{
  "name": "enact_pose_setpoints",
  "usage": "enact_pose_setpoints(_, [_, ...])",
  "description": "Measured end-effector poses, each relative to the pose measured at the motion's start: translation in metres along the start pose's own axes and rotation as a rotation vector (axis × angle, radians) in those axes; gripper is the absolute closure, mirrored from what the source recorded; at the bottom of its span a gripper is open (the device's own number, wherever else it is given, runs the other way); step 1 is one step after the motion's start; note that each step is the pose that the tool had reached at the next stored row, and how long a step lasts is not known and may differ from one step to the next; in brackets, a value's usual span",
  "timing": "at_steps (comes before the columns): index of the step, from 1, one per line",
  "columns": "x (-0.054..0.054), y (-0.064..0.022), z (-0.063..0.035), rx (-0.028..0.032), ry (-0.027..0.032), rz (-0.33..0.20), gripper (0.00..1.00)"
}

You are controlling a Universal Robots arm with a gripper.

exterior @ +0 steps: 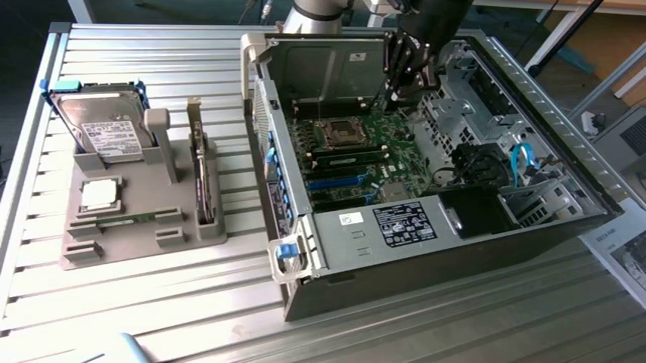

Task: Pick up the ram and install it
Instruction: 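Press down the ram until it locks into place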

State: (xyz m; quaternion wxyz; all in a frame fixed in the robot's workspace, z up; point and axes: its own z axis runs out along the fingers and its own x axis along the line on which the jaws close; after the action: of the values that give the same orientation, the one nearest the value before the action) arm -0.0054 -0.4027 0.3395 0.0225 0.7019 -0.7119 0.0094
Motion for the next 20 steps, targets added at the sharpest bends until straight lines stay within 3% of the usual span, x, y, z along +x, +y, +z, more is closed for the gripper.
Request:
enact_pose_setpoints(13, [0.0000,0.0000,-0.0001,-0.0001,0.0002,0.001,0.90])
enact_pose_setpoints(20, [0.0000,0.0000,-0.0001,-0.0092,-0.0034,0.200,0.90])
